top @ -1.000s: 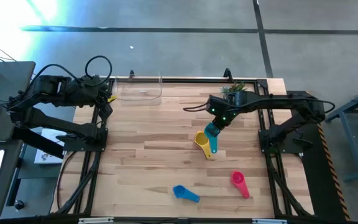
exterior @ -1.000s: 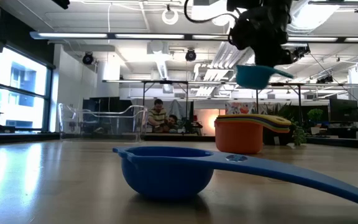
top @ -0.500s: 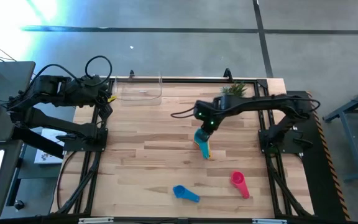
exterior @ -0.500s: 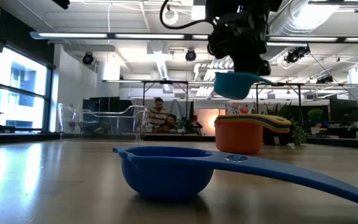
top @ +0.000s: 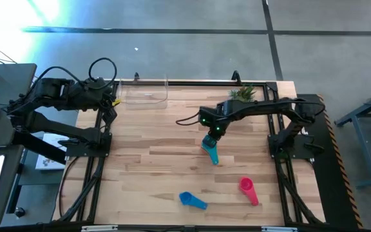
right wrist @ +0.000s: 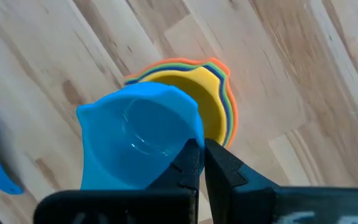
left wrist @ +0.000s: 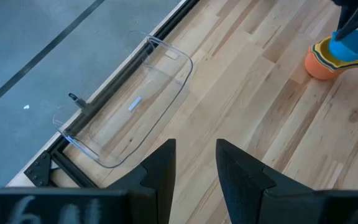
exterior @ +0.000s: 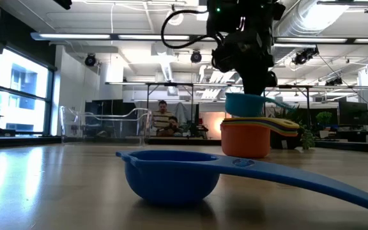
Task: Nest measuring cups in basket
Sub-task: Stack the light blue measuring cup on top of the yellow measuring cup, then stack the light red measuring cup on top of the light blue measuring cup
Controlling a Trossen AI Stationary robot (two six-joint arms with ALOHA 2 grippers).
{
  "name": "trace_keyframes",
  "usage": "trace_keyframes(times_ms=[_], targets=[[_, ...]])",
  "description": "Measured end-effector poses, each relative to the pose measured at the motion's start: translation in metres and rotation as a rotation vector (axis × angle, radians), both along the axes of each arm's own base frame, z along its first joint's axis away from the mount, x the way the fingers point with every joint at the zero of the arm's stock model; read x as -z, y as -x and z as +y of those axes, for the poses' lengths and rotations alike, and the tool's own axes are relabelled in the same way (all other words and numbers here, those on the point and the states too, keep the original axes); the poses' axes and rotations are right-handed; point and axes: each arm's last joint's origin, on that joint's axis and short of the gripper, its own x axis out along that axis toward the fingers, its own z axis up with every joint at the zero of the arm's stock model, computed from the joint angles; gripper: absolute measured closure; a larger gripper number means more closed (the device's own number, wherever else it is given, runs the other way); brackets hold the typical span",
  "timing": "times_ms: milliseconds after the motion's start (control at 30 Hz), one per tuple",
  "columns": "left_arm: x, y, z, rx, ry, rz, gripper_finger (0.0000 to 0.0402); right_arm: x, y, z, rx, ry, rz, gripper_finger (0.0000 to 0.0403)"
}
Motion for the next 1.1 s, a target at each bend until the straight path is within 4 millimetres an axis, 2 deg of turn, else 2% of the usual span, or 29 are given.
trace_keyframes(times_ms=[300, 600, 1100], targets=[[0.0007, -0.0026, 0.0002, 0.0, 0.002, 0.008, 0.0298, 0.011, -0.0021, -0.0058, -0.006, 0.009, 0.048, 0.0403], [0.0011, -0.004, 0.0003, 0.001, 0.003, 0.013, 0.0298, 0.0111, -0.0021, -0.0069, -0.019, 0.011, 0.044, 0.0398], [0.0011, -0.0041, 0.0003, 0.001, 0.002, 0.014, 0.0298, 0.0092, -0.0039, -0.0068, -0.007, 0.005, 0.016, 0.031]])
